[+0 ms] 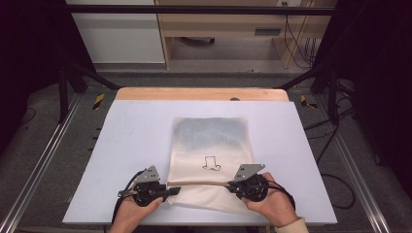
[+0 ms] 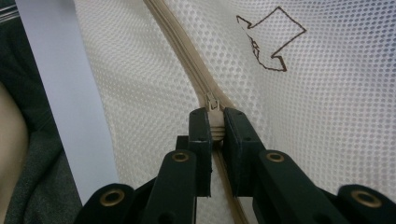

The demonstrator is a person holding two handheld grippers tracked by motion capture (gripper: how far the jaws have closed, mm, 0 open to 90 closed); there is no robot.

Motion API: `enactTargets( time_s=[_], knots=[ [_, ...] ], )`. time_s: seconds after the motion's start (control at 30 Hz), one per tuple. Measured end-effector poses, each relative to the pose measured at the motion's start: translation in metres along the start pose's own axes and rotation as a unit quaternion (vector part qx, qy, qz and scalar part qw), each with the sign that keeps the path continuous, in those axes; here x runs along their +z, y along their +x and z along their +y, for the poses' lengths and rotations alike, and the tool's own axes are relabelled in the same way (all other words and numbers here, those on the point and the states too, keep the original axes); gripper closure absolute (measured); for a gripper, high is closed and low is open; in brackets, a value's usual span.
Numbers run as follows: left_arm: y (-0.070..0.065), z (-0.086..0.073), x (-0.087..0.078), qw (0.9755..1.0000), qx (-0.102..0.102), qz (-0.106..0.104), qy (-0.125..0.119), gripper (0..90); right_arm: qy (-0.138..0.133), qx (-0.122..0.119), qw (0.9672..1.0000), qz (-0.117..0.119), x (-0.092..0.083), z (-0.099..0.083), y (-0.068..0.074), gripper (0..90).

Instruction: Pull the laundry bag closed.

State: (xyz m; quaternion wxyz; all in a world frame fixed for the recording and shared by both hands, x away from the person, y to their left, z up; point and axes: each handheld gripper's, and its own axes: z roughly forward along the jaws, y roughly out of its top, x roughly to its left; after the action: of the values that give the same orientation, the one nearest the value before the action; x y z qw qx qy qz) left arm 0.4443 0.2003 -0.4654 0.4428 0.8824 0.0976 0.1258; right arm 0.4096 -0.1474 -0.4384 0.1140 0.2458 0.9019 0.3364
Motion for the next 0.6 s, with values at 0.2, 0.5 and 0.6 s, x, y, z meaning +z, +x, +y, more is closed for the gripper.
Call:
enactTargets(
  time_s=[0.2,0.5,0.6],
  knots=[
    [0.0,0.0,-0.001,1.0,-0.001,0.001,-0.001,83.8,0.002,0.008,1.0,-0.005,-0.005,-0.004,-0.002,82.3],
    [0.0,0.0,-0.002,1.0,0.0,0.002,-0.001,83.8,-0.001,0.019,0.9998,-0.011,-0.01,-0.013,-0.006,82.2],
    [0.001,0.0,-0.001,1.0,0.002,0.002,0.0,83.8,-0.001,0.021,0.9997,-0.013,-0.013,-0.015,-0.007,82.2]
  ],
)
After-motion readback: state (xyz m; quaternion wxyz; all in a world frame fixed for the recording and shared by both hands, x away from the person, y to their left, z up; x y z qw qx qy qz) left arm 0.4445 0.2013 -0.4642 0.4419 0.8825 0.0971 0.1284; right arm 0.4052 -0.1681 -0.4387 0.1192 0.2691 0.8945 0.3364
